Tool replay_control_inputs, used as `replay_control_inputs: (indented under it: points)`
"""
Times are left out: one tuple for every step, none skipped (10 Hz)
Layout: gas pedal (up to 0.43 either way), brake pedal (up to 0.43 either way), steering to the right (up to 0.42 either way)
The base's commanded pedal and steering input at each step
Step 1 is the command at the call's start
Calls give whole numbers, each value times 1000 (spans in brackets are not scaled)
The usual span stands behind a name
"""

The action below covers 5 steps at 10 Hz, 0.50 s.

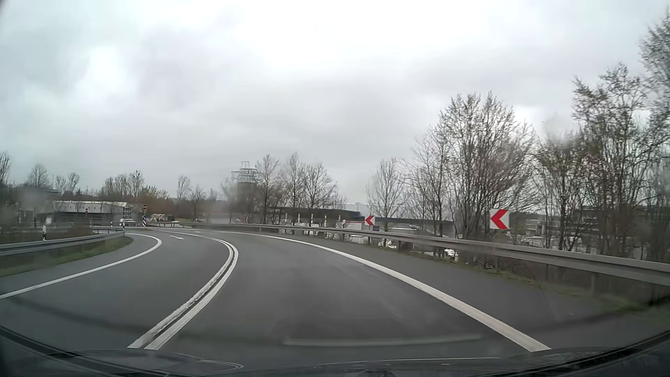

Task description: Follow the waypoints while adhering to traffic rules and regulations

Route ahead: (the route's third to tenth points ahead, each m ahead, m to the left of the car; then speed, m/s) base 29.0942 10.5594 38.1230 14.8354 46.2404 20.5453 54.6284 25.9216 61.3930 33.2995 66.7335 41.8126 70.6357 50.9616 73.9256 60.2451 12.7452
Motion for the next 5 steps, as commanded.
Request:
replay_control_inputs:
  points:
    - [110,0,-76]
    - [110,0,-74]
    - [110,0,-70]
    - [110,0,-66]
    - [110,0,-63]
